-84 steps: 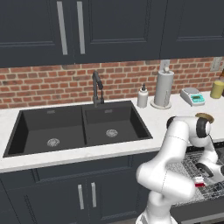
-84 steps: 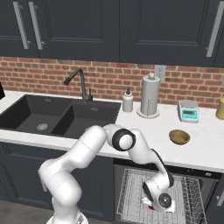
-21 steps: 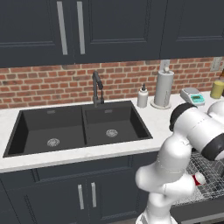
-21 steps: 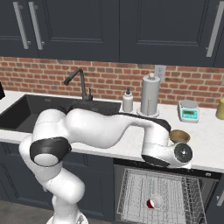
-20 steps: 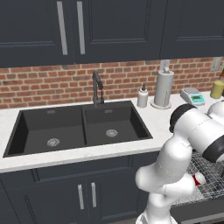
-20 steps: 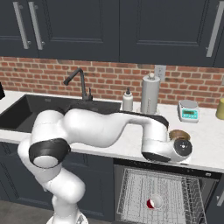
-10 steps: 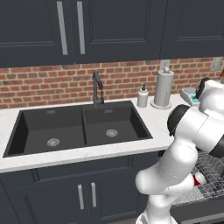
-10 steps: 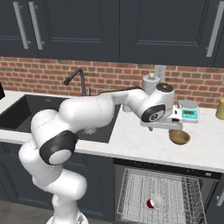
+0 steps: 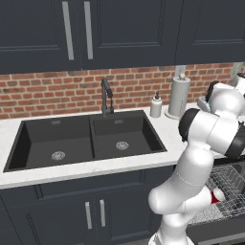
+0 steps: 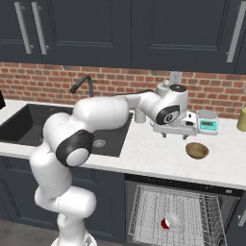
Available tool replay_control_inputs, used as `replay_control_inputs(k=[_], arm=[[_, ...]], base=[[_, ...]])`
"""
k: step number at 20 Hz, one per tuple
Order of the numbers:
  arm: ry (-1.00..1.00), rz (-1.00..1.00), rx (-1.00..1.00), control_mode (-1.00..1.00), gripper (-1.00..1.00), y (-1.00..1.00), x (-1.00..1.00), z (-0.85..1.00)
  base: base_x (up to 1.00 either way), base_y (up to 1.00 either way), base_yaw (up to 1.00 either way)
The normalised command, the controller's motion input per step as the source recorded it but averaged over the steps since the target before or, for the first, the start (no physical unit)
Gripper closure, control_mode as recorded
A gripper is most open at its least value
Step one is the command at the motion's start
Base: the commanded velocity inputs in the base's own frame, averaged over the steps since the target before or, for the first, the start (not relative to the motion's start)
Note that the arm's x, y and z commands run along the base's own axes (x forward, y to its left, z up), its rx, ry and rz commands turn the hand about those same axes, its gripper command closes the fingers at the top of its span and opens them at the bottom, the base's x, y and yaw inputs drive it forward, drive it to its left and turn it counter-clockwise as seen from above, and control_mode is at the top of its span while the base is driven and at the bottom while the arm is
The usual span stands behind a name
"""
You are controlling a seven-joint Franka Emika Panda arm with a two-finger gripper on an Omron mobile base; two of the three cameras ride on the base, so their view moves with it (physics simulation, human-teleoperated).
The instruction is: Pick up the cup and bowl from the counter, place them in the dishwasher, and close the dishwasher door.
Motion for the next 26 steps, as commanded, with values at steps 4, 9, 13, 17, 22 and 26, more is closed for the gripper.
replay_control_inputs(k=[4, 9, 13, 17, 22, 26], arm=[[0.0, 0.0, 0.02, -1.0, -1.0, -0.1, 0.24, -0.21], [0.0, 0.0, 0.04, -1.0, -1.0, -0.22, 0.34, -0.41], [0.0, 0.0, 0.05, -1.0, -1.0, -0.37, 0.5, -0.58], [0.0, 0.0, 0.05, -1.0, -1.0, -0.51, 0.37, -0.3], [0.0, 0.0, 0.07, -1.0, -1.0, -0.49, 0.05, -0.03], [0.01, 0.0, 0.02, -1.0, -1.0, -0.1, 0.01, 0.0]], base=[[0.0, 0.0, 0.0], [0.0, 0.0, 0.0], [0.0, 0.0, 0.0], [0.0, 0.0, 0.0], [0.0, 0.0, 0.0], [0.0, 0.0, 0.0]])
